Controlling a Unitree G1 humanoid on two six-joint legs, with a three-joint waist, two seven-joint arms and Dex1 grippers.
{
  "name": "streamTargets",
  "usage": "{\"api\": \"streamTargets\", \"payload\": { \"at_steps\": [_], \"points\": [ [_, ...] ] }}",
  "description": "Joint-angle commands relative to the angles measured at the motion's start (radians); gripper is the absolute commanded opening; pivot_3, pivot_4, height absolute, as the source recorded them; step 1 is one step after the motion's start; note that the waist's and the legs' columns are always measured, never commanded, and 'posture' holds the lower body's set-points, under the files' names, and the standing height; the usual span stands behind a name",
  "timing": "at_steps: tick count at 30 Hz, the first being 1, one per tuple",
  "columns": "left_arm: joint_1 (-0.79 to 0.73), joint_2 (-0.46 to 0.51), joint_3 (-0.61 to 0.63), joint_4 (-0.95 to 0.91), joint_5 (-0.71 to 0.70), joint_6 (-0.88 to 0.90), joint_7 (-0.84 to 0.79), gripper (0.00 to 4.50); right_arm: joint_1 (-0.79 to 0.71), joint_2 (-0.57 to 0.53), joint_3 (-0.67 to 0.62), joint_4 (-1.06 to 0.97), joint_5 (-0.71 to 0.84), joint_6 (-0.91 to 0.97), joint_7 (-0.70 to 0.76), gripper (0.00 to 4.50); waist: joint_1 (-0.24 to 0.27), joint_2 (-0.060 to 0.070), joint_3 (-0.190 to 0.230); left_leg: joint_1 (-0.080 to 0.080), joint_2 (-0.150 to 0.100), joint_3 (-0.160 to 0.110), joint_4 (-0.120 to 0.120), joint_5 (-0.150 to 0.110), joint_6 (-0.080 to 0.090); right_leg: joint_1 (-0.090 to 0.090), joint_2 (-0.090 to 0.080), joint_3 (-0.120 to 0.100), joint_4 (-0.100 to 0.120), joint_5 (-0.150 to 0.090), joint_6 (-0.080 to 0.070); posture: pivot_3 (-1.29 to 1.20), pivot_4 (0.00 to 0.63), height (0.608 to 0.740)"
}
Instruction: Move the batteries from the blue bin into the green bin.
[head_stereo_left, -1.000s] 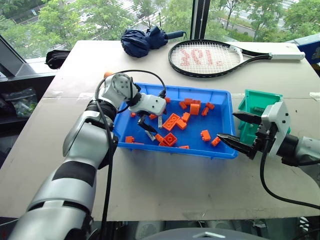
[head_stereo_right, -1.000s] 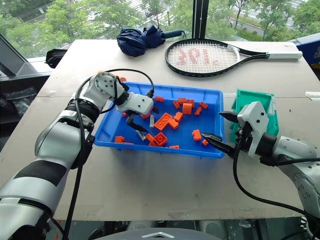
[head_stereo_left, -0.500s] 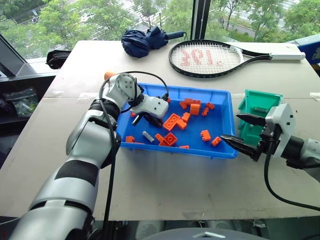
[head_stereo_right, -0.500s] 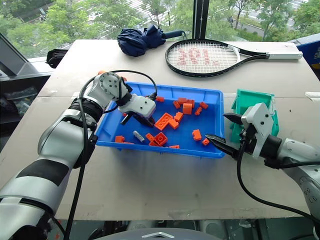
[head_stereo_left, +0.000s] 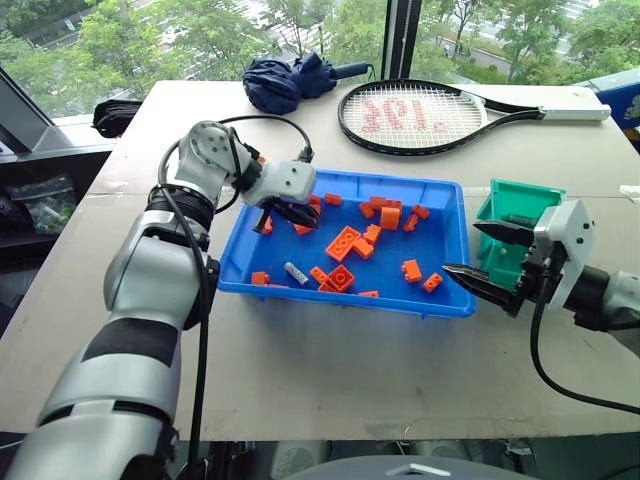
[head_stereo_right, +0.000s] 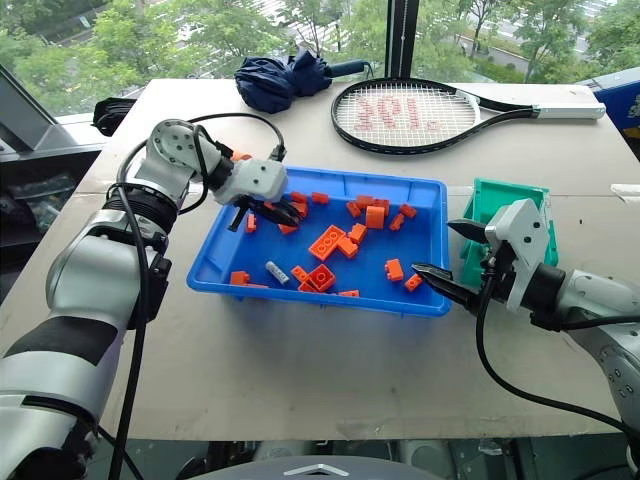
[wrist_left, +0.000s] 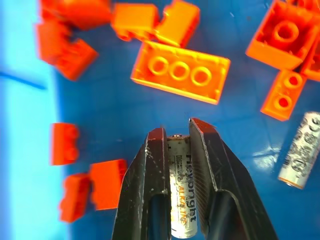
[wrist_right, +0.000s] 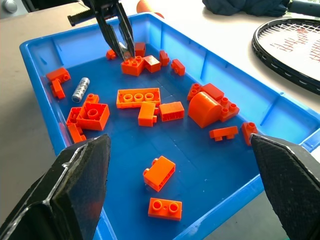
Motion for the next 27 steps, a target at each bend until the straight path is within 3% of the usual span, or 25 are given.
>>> {"api": "streamTargets", "payload": {
  "at_steps": [1, 15, 25, 27],
  "points": [
    [-0.022, -0.008, 0.048, -0.08, -0.093, 0.041, -0.004, 0.01, -0.034, -0.014, 0.009, 0.005, -0.008, -0.035, 0.015, 4.5, 0.0, 0.0, 0.0, 0.0, 0.0, 0.0, 0.0, 0.0, 0.0, 0.0, 0.0, 0.0, 0.0, 0.0, 0.0, 0.0, 0.15, 0.74],
    [-0.014, -0.244, 0.093, -0.145, -0.137, 0.124, 0.021, 0.01, 0.018, -0.021, -0.038, -0.017, -0.026, -0.036, -0.02, 4.5, 0.002, 0.0, 0.0, 0.0, 0.0, 0.0, 0.001, 0.0, 0.0, 0.0, 0.0, 0.0, 0.0, 0.0, 0.0, 0.0, 0.15, 0.74],
    [0.0, -0.377, 0.022, -0.094, -0.039, 0.065, 0.12, 0.01, 0.11, -0.031, -0.095, -0.074, -0.051, -0.031, -0.069, 4.5, -0.001, 0.0, 0.0, 0.0, -0.001, 0.001, 0.001, 0.0, 0.0, 0.0, 0.0, 0.001, 0.001, 0.0, 0.0, 0.0, 0.15, 0.74],
    [0.0, -0.39, 0.018, -0.087, -0.03, 0.061, 0.139, 1.07, 0.117, -0.035, -0.1, -0.079, -0.052, -0.03, -0.072, 4.5, -0.001, 0.0, 0.0, 0.0, -0.001, 0.001, 0.001, 0.0, 0.0, 0.0, 0.0, 0.001, 0.001, 0.0, 0.0, 0.0, 0.15, 0.74]
  ]
}}
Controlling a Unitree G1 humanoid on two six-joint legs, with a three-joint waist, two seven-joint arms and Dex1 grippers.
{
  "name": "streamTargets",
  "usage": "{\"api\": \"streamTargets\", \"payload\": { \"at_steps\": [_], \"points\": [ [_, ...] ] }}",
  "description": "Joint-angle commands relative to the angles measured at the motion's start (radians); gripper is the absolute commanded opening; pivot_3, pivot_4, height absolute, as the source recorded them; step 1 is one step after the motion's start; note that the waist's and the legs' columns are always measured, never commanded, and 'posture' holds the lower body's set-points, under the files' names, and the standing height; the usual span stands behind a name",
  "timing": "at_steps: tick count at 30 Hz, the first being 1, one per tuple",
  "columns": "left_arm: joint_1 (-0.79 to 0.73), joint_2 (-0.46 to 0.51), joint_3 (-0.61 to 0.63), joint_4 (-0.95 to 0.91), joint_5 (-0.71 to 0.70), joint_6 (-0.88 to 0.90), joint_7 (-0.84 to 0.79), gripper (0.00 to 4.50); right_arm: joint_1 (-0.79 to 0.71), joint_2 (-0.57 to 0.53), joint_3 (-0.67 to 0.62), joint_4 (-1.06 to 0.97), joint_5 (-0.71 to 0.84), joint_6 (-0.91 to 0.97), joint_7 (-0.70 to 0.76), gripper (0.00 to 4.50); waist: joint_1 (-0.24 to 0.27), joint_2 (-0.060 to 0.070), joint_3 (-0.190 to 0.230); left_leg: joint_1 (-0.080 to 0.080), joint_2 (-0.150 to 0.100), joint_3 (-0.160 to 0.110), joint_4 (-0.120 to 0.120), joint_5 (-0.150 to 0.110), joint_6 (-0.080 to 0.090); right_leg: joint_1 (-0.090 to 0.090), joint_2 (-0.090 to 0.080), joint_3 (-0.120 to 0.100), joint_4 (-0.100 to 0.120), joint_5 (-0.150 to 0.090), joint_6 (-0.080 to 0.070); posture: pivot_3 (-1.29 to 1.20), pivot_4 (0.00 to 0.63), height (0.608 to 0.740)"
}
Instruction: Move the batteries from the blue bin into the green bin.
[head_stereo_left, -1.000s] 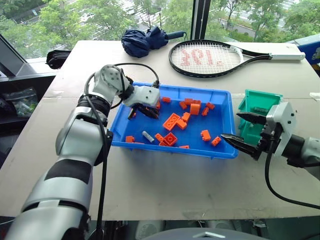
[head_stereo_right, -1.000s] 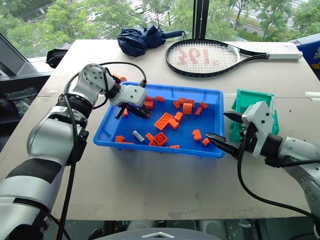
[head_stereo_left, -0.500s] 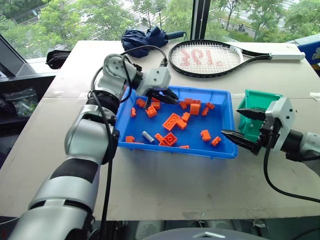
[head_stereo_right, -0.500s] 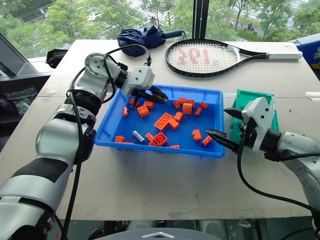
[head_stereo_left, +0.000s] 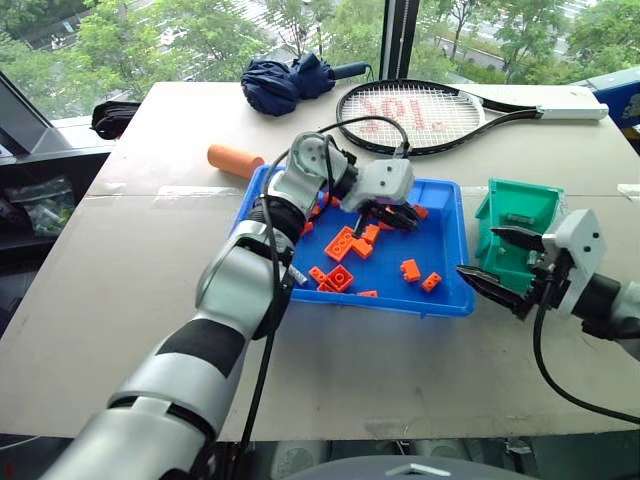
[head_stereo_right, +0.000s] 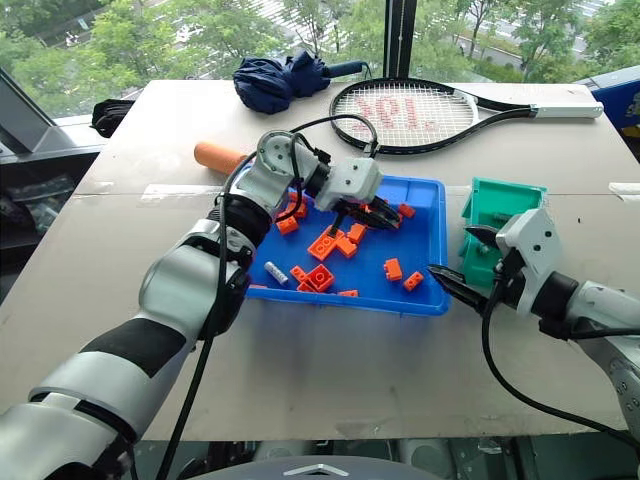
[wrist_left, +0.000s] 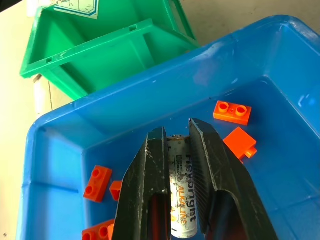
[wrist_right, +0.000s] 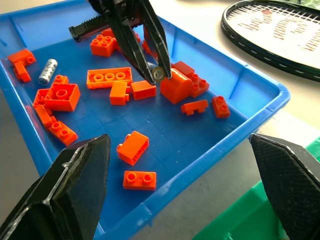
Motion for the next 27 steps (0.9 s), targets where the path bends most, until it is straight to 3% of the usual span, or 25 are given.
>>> {"api": "streamTargets", "payload": {
  "at_steps": [1, 2, 7, 8, 15, 20, 27],
  "points": [
    [-0.006, -0.022, -0.001, 0.003, 0.012, -0.021, 0.039, 1.5, 0.005, -0.018, -0.04, -0.04, -0.001, -0.008, -0.01, 4.5, 0.001, 0.0, 0.0, 0.0, 0.0, 0.0, 0.0, 0.0, 0.0, 0.0, 0.0, 0.0, 0.0, 0.0, 0.0, 0.0, 0.15, 0.74],
    [-0.005, -0.027, 0.001, 0.005, 0.01, -0.02, 0.042, 1.81, 0.002, -0.019, -0.038, -0.042, 0.001, -0.006, -0.012, 4.5, 0.002, 0.0, 0.0, 0.0, 0.0, 0.0, 0.0, 0.0, 0.0, 0.0, 0.0, 0.0, 0.0, 0.0, 0.0, 0.0, 0.15, 0.74],
    [-0.006, -0.034, 0.018, 0.006, -0.002, -0.021, 0.072, 4.2, -0.03, -0.027, -0.006, -0.042, 0.001, 0.007, -0.023, 4.5, 0.002, 0.0, 0.0, 0.0, 0.0, 0.0, 0.0, 0.0, 0.0, 0.0, 0.0, 0.0, 0.0, 0.0, 0.0, 0.0, 0.15, 0.74],
    [-0.007, -0.032, 0.026, 0.001, -0.012, -0.018, 0.069, 4.49, -0.04, -0.029, 0.007, -0.039, 0.0, 0.012, -0.026, 4.5, 0.002, 0.0, 0.0, 0.0, 0.0, 0.0, 0.0, 0.0, 0.0, 0.0, 0.0, 0.0, 0.0, 0.0, 0.0, 0.0, 0.15, 0.74],
    [0.028, 0.074, 0.116, -0.164, -0.142, 0.086, -0.045, 4.49, -0.263, 0.0, 0.227, 0.049, -0.043, 0.15, -0.114, 4.5, -0.009, 0.001, 0.0, 0.001, 0.001, 0.001, 0.0, 0.0, 0.0, 0.0, 0.0, 0.001, 0.001, 0.0, 0.0, 0.0, 0.15, 0.74],
    [0.212, 0.308, 0.144, -0.568, -0.268, 0.377, -0.109, 4.49, -0.471, 0.192, 0.38, 0.19, -0.107, 0.293, -0.289, 4.5, -0.034, 0.002, -0.001, 0.001, 0.002, 0.0, -0.001, 0.0, -0.001, 0.0, 0.002, 0.001, 0.0, 0.0, 0.0, 0.0, 0.15, 0.74],
    [0.457, 0.58, 0.2, -1.02, -0.37, 0.714, -0.085, 4.49, -0.57, 0.432, 0.452, 0.346, -0.195, 0.392, -0.441, 4.5, -0.016, 0.002, -0.001, -0.002, 0.003, -0.002, -0.002, 0.003, -0.006, -0.002, -0.001, 0.0, 0.001, 0.0, 0.0, 0.0, 0.15, 0.74]
  ]
}}
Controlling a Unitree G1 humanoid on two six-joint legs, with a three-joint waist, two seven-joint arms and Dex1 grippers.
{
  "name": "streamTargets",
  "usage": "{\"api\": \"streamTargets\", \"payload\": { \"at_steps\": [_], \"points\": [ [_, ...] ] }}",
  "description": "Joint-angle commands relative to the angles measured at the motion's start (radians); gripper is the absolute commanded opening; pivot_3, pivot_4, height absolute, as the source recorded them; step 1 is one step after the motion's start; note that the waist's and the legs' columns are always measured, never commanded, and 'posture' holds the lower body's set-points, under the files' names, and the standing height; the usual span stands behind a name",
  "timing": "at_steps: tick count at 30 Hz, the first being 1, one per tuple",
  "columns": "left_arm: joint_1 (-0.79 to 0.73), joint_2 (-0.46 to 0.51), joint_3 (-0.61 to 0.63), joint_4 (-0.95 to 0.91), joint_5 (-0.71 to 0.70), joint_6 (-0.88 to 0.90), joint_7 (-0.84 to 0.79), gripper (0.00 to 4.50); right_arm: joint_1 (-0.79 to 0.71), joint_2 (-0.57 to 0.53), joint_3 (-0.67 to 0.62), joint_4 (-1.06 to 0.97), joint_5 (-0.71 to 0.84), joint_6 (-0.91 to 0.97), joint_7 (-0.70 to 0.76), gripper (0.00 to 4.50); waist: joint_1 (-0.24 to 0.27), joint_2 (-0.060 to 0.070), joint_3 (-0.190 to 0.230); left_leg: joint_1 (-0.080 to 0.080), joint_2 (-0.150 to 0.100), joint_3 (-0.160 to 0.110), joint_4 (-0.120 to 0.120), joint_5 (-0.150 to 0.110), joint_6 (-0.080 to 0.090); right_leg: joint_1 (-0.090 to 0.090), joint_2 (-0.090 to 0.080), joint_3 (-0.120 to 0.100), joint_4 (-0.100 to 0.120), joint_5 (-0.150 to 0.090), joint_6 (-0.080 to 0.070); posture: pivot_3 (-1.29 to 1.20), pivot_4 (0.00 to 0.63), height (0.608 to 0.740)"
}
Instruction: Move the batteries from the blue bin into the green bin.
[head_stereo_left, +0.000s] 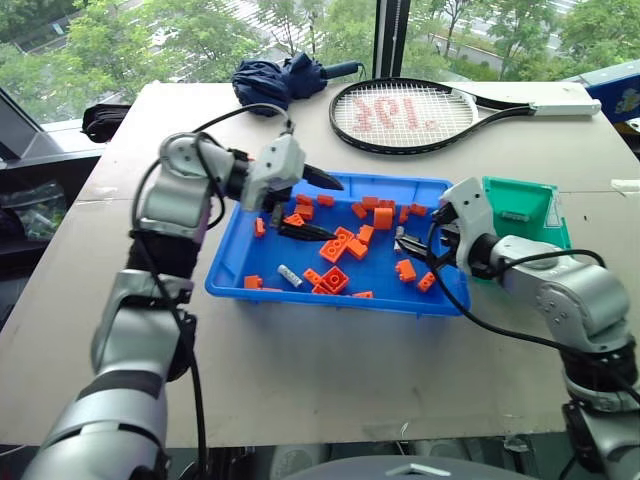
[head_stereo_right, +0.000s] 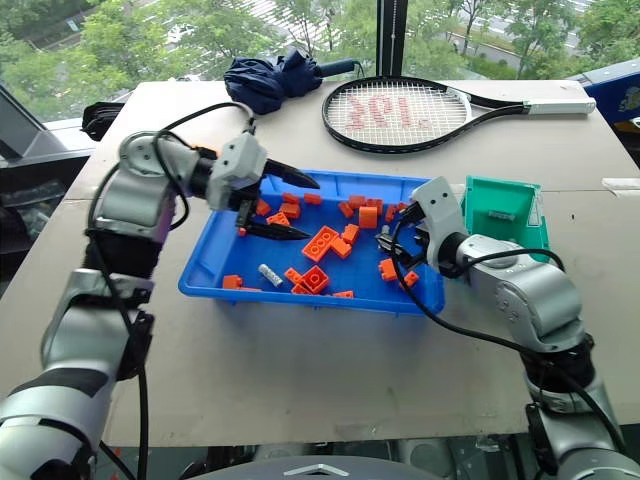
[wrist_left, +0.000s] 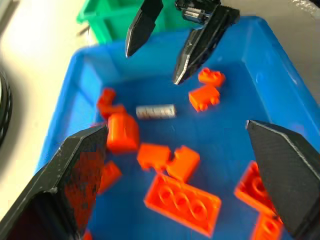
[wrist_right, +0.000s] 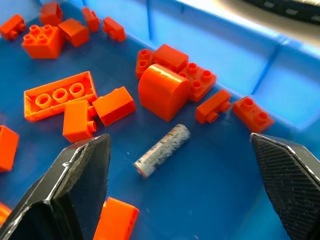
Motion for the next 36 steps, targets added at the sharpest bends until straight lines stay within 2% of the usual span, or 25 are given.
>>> {"api": "streamTargets", "payload": {
  "at_steps": [1, 5, 8, 11, 18, 19, 25, 27, 31, 34, 36],
  "points": [
    [0.079, 0.104, 0.065, -0.23, -0.068, 0.145, 0.029, 4.49, -0.039, 0.077, 0.019, 0.057, -0.048, 0.015, -0.058, 4.5, 0.002, 0.0, 0.0, 0.0, -0.001, 0.001, 0.0, 0.0, 0.0, 0.0, -0.001, 0.0, 0.0, 0.0, 0.0, 0.0, 0.15, 0.74],
    [0.171, 0.182, 0.109, -0.382, -0.131, 0.261, 0.07, 4.49, -0.05, 0.132, 0.018, 0.106, -0.079, 0.042, -0.087, 4.5, 0.008, 0.0, 0.0, 0.001, -0.001, 0.001, 0.0, 0.0, 0.0, 0.0, -0.001, 0.001, 0.0, 0.0, 0.0, 0.0, 0.15, 0.74],
    [0.221, 0.224, 0.133, -0.461, -0.161, 0.313, 0.104, 4.49, -0.049, 0.126, 0.052, 0.126, -0.116, 0.048, -0.085, 4.5, 0.009, 0.0, 0.0, 0.001, -0.001, 0.001, 0.0, 0.0, 0.001, 0.0, 0.0, 0.001, 0.0, 0.0, 0.0, 0.0, 0.15, 0.74],
    [0.246, 0.25, 0.147, -0.518, -0.184, 0.353, 0.141, 4.5, -0.049, 0.134, 0.063, 0.143, -0.142, 0.03, -0.08, 3.67, 0.009, 0.0, 0.0, 0.002, -0.001, 0.001, 0.0, -0.001, 0.001, 0.0, 0.0, 0.001, 0.0, 0.0, 0.0, 0.0, 0.15, 0.74],
    [0.252, 0.261, 0.149, -0.569, -0.235, 0.414, 0.203, 4.5, -0.053, 0.133, 0.065, 0.159, -0.202, 0.011, -0.08, 0.24, 0.011, 0.0, 0.0, 0.002, -0.001, 0.001, 0.0, -0.002, 0.003, 0.0, 0.0, 0.001, 0.0, 0.0, 0.0, 0.0, 0.15, 0.74],
    [0.245, 0.26, 0.142, -0.562, -0.234, 0.413, 0.207, 4.5, -0.053, 0.124, 0.063, 0.148, -0.207, 0.017, -0.078, 0.08, 0.013, 0.0, 0.0, 0.002, -0.001, 0.001, 0.0, -0.002, 0.003, 0.0, 0.0, 0.001, 0.0, 0.0, 0.0, 0.0, 0.15, 0.74],
    [0.19, 0.214, 0.125, -0.547, -0.274, 0.432, 0.239, 4.5, -0.069, 0.085, -0.034, -0.029, -0.176, 0.15, -0.071, 0.08, 0.019, 0.0, 0.0, 0.001, -0.001, 0.001, 0.0, -0.002, 0.003, 0.0, 0.0, 0.001, 0.0, 0.0, 0.0, 0.0, 0.15, 0.74],
    [0.171, 0.185, 0.125, -0.549, -0.301, 0.448, 0.253, 4.5, -0.092, 0.082, -0.11, -0.123, -0.139, 0.234, -0.054, 0.08, 0.018, 0.0, 0.0, 0.001, -0.001, 0.001, 0.0, -0.002, 0.003, 0.0, 0.0, 0.001, 0.0, 0.0, 0.0, 0.0, 0.15, 0.74],
    [0.122, 0.102, 0.114, -0.543, -0.343, 0.469, 0.3, 4.5, -0.188, 0.041, -0.345, -0.273, -0.089, 0.423, -0.006, 0.08, 0.016, 0.001, 0.001, 0.001, -0.001, 0.001, 0.0, -0.002, 0.004, 0.0, 0.0, 0.001, 0.0, 0.0, 0.0, 0.0, 0.15, 0.74],
    [0.098, 0.056, 0.106, -0.536, -0.354, 0.47, 0.325, 4.5, -0.211, -0.048, -0.447, -0.296, -0.091, 0.482, 0.019, 0.08, 0.019, 0.001, 0.001, 0.002, -0.001, 0.001, -0.001, -0.002, 0.004, 0.0, 0.0, 0.001, 0.0, 0.0, 0.0, 0.0, 0.15, 0.74],
    [0.074, 0.023, 0.1, -0.524, -0.362, 0.473, 0.342, 4.5, -0.17, -0.134, -0.504, -0.283, -0.094, 0.484, 0.044, 0.08, 0.022, 0.001, 0.001, 0.001, -0.001, 0.001, -0.001, -0.002, 0.004, 0.001, 0.0, 0.001, -0.001, 0.0, 0.0, 0.0, 0.15, 0.74]
  ]
}}
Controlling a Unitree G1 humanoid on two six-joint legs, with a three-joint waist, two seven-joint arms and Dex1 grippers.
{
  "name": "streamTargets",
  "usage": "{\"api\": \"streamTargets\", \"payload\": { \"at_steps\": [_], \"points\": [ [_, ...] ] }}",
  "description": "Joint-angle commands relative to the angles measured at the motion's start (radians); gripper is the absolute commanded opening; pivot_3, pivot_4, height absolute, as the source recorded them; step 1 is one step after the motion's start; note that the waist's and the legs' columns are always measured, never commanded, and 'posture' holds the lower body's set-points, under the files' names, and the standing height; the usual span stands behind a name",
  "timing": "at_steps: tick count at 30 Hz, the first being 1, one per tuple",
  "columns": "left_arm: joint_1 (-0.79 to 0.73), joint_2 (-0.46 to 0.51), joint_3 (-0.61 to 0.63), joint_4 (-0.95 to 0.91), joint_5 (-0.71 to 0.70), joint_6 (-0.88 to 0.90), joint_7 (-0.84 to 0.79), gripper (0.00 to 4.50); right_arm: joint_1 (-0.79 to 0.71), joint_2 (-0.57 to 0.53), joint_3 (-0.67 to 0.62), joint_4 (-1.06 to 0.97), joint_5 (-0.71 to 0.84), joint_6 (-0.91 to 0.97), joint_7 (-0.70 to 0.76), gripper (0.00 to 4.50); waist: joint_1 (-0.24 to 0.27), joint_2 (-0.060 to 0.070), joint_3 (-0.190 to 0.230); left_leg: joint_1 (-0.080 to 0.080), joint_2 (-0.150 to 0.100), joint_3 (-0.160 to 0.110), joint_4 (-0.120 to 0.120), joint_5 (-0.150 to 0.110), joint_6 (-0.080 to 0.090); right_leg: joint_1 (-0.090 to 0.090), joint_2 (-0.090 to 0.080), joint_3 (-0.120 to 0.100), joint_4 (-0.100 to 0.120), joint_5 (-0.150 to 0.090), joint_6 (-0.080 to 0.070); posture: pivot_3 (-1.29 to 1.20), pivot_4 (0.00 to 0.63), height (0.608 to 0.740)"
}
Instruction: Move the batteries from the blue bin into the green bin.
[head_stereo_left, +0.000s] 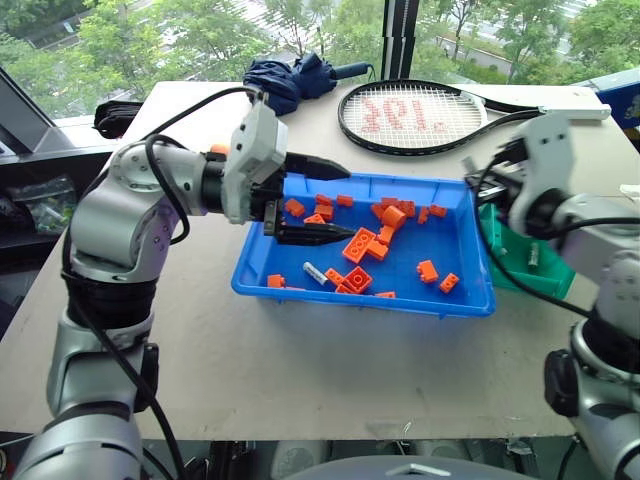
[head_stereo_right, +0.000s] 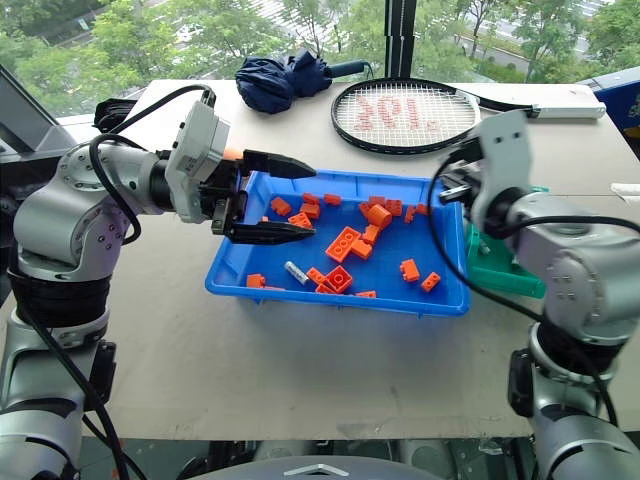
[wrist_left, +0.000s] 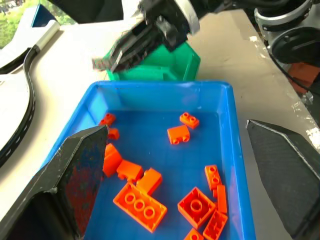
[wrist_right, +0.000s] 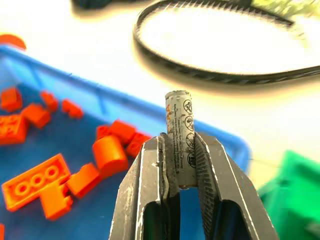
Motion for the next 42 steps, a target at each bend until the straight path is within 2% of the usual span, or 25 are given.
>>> {"api": "streamTargets", "payload": {
  "at_steps": [1, 6, 12, 15, 21, 22, 24, 28, 31, 36, 42],
  "points": [
    [-0.047, -0.036, -0.004, 0.003, -0.032, 0.005, 0.03, 4.5, 0.055, -0.122, -0.109, -0.017, -0.004, 0.019, 0.044, 0.08, -0.001, 0.0, 0.0, 0.0, 0.0, 0.0, 0.0, 0.0, 0.0, 0.0, -0.001, 0.0, 0.0, 0.0, 0.0, 0.0, 0.15, 0.74],
    [-0.067, -0.06, -0.018, 0.004, -0.05, 0.005, 0.023, 4.5, 0.206, -0.21, -0.149, 0.034, -0.031, -0.062, 0.071, 0.08, -0.008, 0.0, 0.0, 0.001, -0.001, 0.002, -0.001, 0.0, 0.0, 0.0, 0.0, 0.002, 0.0, 0.0, 0.0, 0.0, 0.15, 0.74],
    [-0.065, -0.052, -0.02, 0.001, -0.056, 0.004, 0.021, 4.5, 0.277, -0.207, -0.136, 0.075, -0.026, -0.155, 0.098, 0.08, -0.015, 0.001, 0.0, 0.001, 0.001, 0.003, -0.001, 0.0, 0.0, 0.0, 0.001, 0.004, 0.001, 0.0, 0.0, 0.0, 0.15, 0.74],
    [-0.054, -0.039, -0.015, -0.003, -0.055, 0.003, 0.019, 4.5, 0.288, -0.213, -0.14, 0.087, -0.017, -0.178, 0.114, 1.35, -0.012, 0.001, 0.0, 0.001, 0.001, 0.003, -0.001, 0.0, 0.0, 0.0, 0.001, 0.004, 0.0, 0.0, 0.0, 0.0, 0.15, 0.74],
    [-0.016, 0.032, 0.004, 0.024, -0.027, -0.033, -0.004, 4.5, 0.245, -0.264, -0.081, 0.109, -0.012, -0.209, 0.142, 4.24, -0.009, 0.001, 0.0, 0.001, 0.001, 0.003, -0.001, 0.0, 0.0, 0.0, 0.001, 0.004, 0.0, 0.0, 0.0, 0.0, 0.15, 0.74],
    [-0.001, 0.057, 0.008, 0.027, -0.019, -0.038, -0.011, 4.5, 0.218, -0.264, -0.053, 0.106, 0.0, -0.226, 0.154, 4.44, -0.01, 0.001, 0.0, 0.002, 0.001, 0.004, -0.001, 0.0, 0.0, 0.0, 0.001, 0.004, 0.0, 0.0, 0.0, 0.0, 0.15, 0.74],
    [0.029, 0.099, 0.016, 0.029, -0.008, -0.046, -0.02, 4.5, 0.166, -0.241, 0.008, 0.089, 0.031, -0.251, 0.181, 4.44, -0.018, 0.001, 0.0, 0.002, 0.001, 0.004, -0.001, 0.0, 0.0, 0.0, 0.001, 0.005, 0.0, 0.0, 0.0, 0.0, 0.15, 0.74],
    [0.123, 0.201, 0.046, 0.015, 0.002, -0.051, -0.043, 4.5, 0.066, -0.116, 0.179, 0.058, 0.118, -0.26, 0.227, 4.44, -0.035, 0.002, 0.001, 0.003, 0.003, 0.004, -0.002, 0.0, 0.0, -0.001, 0.002, 0.005, 0.0, 0.0, 0.0, 0.0, 0.15, 0.74],
    [0.203, 0.275, 0.081, 0.008, 0.018, -0.067, -0.057, 4.5, 0.035, -0.052, 0.346, 0.087, 0.12, -0.32, 0.261, 4.44, -0.03, 0.002, 0.001, 0.001, 0.003, 0.001, -0.003, 0.0, 0.0, -0.001, 0.003, 0.002, -0.001, 0.0, -0.001, 0.0, 0.15, 0.74],
    [0.327, 0.373, 0.176, -0.022, -0.004, -0.056, -0.069, 4.5, -0.036, 0.016, 0.553, 0.218, 0.085, -0.437, 0.338, 4.44, -0.024, 0.001, 0.001, 0.0, 0.002, 0.002, -0.002, 0.0, 0.0, -0.001, 0.0, 0.002, -0.001, 0.0, -0.001, 0.0, 0.15, 0.74],
    [0.486, 0.456, 0.314, -0.073, -0.02, -0.037, -0.081, 4.5, -0.19, 0.141, 0.78, 0.481, -0.001, -0.574, 0.449, 4.44, -0.033, 0.001, 0.001, 0.001, 0.003, 0.002, -0.003, 0.0, 0.0, -0.002, 0.0, 0.001, -0.001, 0.0, -0.001, 0.0, 0.15, 0.74]
  ]
}}
